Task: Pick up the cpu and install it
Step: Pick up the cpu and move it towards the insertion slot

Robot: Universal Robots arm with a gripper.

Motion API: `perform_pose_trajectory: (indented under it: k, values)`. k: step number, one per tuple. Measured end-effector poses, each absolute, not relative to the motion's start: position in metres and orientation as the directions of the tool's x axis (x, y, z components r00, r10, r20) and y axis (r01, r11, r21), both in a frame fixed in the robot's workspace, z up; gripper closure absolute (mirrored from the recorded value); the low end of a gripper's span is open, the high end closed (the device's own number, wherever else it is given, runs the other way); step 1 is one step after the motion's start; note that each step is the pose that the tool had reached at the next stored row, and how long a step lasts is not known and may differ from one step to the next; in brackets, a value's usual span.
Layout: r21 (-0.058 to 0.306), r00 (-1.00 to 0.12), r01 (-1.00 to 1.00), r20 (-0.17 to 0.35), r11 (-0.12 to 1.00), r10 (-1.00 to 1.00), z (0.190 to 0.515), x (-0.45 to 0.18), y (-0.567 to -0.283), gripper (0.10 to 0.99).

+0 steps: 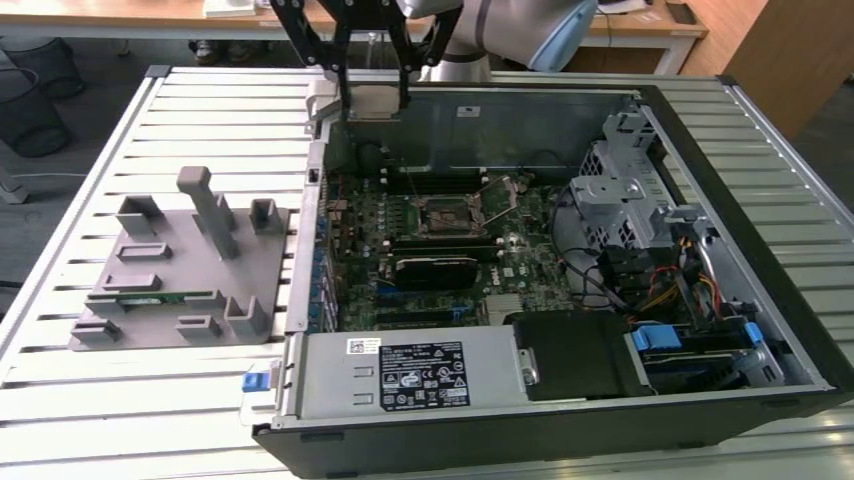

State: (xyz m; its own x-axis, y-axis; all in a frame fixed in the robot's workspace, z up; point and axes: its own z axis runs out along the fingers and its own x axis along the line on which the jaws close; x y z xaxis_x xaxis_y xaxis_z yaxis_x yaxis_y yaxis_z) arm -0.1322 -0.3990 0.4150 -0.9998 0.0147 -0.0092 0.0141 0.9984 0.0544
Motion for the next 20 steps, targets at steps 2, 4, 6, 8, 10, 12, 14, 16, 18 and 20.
perform_pose_trajectory:
  k: [2, 4, 6, 8, 10, 12, 14, 16, 18, 20]
  values:
    - [0.054, -1.0, 0.014, -0.009, 0.998, 0.015, 0.415, -0.127, -0.399, 0.549]
    - [0.054, -1.0, 0.014, -0.009, 0.998, 0.015, 0.415, -0.123, -0.399, 0.549]
    - [0.054, -1.0, 0.014, -0.009, 0.998, 0.015, 0.415, -0.119, -0.398, 0.549]
    - [0.054, -1.0, 0.014, -0.009, 0.998, 0.015, 0.415, -0.114, -0.398, 0.549]
    - [0.054, -1.0, 0.014, -0.009, 0.998, 0.015, 0.415, -0.109, -0.397, 0.549]
    - [0.054, -1.0, 0.014, -0.009, 0.998, 0.015, 0.415, -0.106, -0.396, 0.549]
    - [0.054, -1.0, 0.014, -0.009, 0.998, 0.015, 0.414, -0.103, -0.394, 0.549]
    - [0.054, -1.0, 0.014, -0.009, 0.998, 0.015, 0.414, -0.099, -0.392, 0.549]
    - [0.054, -1.0, 0.014, -0.009, 0.998, 0.015, 0.414, -0.096, -0.39, 0.549]
    - [0.054, -1.0, 0.014, -0.009, 0.998, 0.015, 0.414, -0.092, -0.388, 0.549]
